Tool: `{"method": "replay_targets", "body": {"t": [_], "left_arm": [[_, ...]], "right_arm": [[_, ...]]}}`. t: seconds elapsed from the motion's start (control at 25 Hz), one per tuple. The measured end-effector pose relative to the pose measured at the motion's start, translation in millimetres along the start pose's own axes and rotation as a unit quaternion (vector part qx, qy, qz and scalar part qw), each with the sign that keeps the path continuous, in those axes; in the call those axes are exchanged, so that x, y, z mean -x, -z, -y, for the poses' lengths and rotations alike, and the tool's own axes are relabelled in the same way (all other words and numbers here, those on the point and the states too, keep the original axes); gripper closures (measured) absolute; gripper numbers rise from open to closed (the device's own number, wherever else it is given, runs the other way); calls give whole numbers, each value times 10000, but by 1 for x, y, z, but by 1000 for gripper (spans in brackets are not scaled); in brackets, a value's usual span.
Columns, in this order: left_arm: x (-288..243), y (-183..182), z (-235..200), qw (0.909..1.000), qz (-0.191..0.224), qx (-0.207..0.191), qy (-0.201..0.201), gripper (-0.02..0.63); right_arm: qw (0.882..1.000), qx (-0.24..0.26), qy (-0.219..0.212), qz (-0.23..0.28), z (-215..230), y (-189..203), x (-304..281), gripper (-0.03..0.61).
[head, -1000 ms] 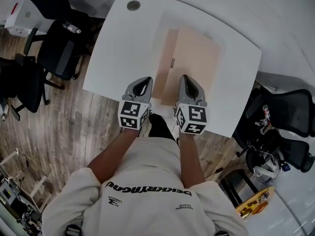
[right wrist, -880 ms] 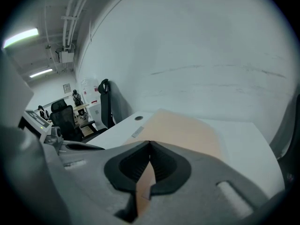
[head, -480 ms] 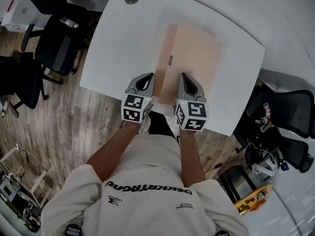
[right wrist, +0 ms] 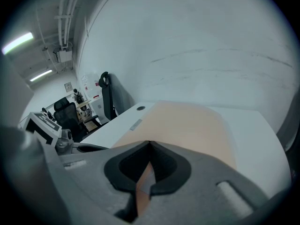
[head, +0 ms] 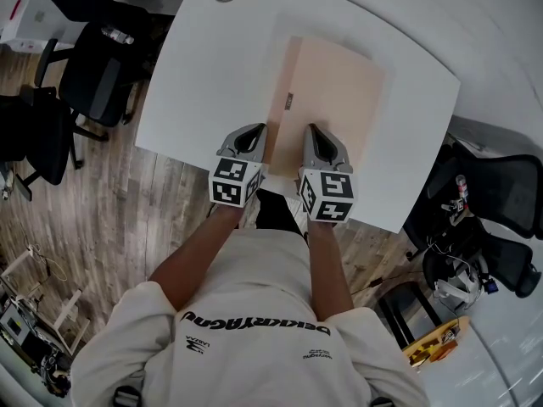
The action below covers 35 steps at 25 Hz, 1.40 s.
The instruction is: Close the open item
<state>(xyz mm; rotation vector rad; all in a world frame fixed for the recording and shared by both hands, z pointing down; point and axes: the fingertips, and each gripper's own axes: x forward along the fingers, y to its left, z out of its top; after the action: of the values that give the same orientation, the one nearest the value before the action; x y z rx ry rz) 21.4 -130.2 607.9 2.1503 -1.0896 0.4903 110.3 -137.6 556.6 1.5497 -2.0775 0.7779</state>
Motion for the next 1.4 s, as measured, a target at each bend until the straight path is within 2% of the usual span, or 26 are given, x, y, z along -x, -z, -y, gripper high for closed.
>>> {"method": "replay_targets", "body": {"t": [0.48, 1.4], "left_arm": [[-2, 5, -2, 9996, -95, 229, 144, 612], [-2, 5, -3, 9991, -155, 316, 250, 611]], "right_arm": [[9994, -69, -172, -289, -8, 18, -12, 577], [9969, -173, -292, -703, -14, 41, -27, 577]]}}
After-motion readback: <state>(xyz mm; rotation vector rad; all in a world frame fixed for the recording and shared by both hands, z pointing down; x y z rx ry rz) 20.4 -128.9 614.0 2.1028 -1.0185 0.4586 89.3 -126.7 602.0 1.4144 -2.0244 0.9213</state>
